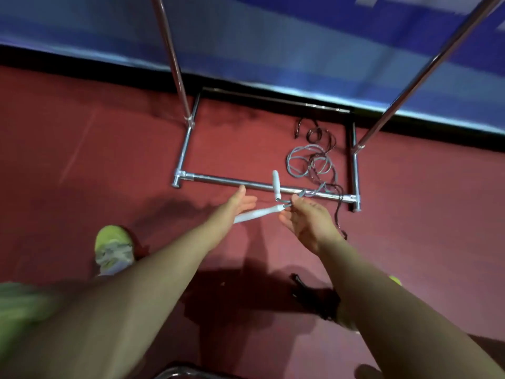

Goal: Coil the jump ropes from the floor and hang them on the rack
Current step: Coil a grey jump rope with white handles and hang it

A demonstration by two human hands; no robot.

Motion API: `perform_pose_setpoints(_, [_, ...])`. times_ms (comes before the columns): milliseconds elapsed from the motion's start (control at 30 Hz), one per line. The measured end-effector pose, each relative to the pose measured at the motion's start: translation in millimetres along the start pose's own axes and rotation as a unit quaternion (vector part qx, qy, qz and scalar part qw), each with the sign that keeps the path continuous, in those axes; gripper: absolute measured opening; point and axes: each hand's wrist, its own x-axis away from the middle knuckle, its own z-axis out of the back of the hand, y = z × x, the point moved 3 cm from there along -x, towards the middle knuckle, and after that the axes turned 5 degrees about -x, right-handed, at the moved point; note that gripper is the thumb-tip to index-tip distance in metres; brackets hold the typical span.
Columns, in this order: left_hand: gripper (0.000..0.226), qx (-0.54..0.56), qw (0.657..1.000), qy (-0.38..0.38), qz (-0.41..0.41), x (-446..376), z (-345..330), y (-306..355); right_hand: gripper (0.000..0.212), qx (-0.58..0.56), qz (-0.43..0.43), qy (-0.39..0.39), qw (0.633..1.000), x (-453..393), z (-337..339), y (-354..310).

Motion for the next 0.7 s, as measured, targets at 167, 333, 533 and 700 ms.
perform_pose_setpoints(167, [0.045,-0.032,0.985,0.091,-0.142,45.9,10.8,50.5,0.024,0.069,0.029,-0.057,0.996,56.0,-36.0,-31.9])
perform_pose_setpoints(333, [0.070,-0.102,0.982,-0.054,-0.150,76.8,0.9,63.0,0.013,0.094,0.064,-0.107,0.988,98.1,-54.3,-42.6])
perform_pose_setpoints(533, [0.079,-0.047,0.979,-0.186,-0.068,101.7,-10.5,57.5,0.013,0.075,0.096,-0.128,0.984,106.3,-61.9,-55.3])
perform_pose_setpoints(700, [0.027,-0.077,0.972,-0.221,-0.032,97.8,-7.9,56.8,0.024,0.104,0.075,-0.106,0.986,89.2,-62.3,-58.9])
